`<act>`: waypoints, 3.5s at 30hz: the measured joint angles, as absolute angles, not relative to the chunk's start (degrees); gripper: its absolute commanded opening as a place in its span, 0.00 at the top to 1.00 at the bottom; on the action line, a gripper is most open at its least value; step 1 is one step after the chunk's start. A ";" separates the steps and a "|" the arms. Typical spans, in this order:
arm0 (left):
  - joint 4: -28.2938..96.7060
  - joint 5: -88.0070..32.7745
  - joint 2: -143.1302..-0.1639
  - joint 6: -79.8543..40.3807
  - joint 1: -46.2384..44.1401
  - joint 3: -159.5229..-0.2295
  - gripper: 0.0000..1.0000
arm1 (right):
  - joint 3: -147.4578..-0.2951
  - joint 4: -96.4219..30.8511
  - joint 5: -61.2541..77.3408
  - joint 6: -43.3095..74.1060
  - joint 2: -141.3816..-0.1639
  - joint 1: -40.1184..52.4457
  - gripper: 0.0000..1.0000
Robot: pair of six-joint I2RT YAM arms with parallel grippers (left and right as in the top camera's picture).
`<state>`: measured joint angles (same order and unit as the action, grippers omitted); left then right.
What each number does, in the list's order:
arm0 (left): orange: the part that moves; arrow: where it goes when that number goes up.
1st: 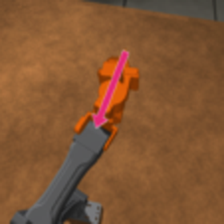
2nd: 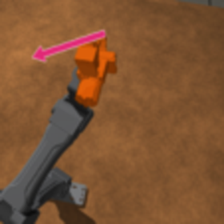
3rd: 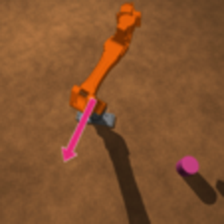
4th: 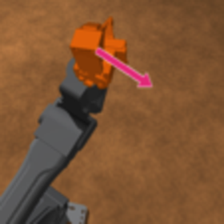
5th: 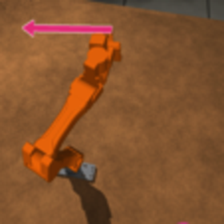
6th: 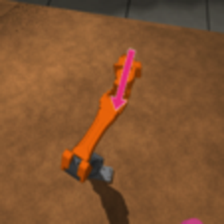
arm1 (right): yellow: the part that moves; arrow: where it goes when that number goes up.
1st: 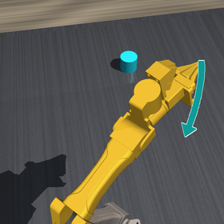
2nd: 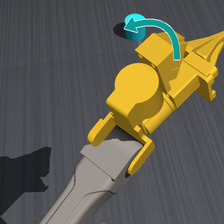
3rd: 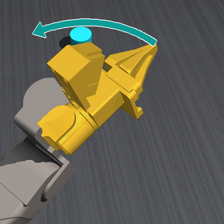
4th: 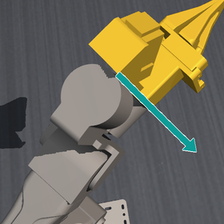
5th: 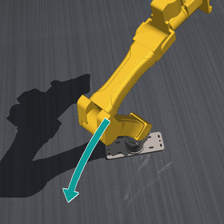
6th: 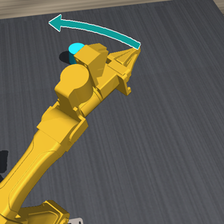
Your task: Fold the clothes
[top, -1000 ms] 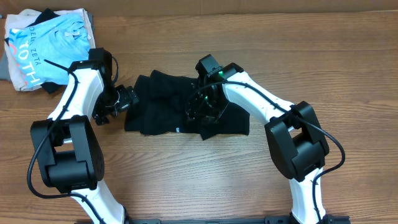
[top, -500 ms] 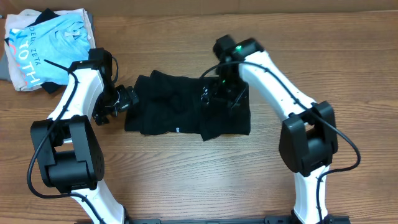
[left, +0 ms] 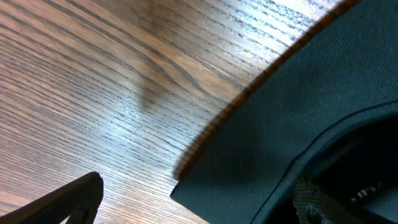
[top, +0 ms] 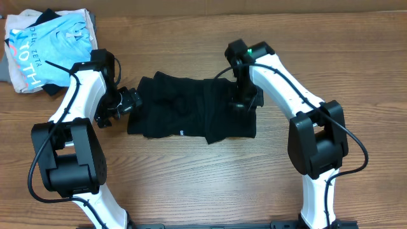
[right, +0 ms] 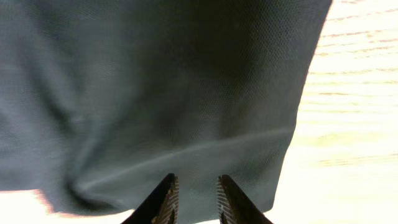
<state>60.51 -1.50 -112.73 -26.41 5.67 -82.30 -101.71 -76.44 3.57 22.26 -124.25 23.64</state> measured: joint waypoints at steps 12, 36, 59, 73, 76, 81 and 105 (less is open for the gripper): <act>60.64 -1.43 -112.73 -26.39 5.67 -82.30 0.00 | -86.56 -69.65 4.69 22.37 -122.26 18.85 0.96; 56.49 -17.89 -112.73 -11.62 5.78 -82.28 0.00 | -100.42 -81.95 -2.42 24.88 -122.10 3.38 0.00; 59.18 -37.06 -123.63 -1.96 10.33 -85.34 0.00 | -101.14 -85.36 -3.20 22.41 -122.08 -3.29 0.00; 51.42 -47.35 -126.15 -2.48 2.61 -85.91 0.00 | -101.14 -84.95 -1.80 22.26 -122.08 -3.27 0.00; 50.98 -47.46 -126.17 -3.03 2.33 -85.91 0.00 | -101.14 -84.97 -1.72 22.22 -122.08 -3.29 0.00; 50.96 -47.59 -126.19 -3.05 2.33 -85.91 0.00 | -101.14 -84.95 -1.67 22.24 -122.08 -3.27 0.00; 46.65 -50.74 -127.44 -4.49 1.48 -85.43 0.30 | -101.14 -85.95 3.25 16.84 -122.08 -3.27 0.00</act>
<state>46.65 -50.74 -127.44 -4.49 1.48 -85.43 -101.14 -85.95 3.25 16.84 -122.08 -3.27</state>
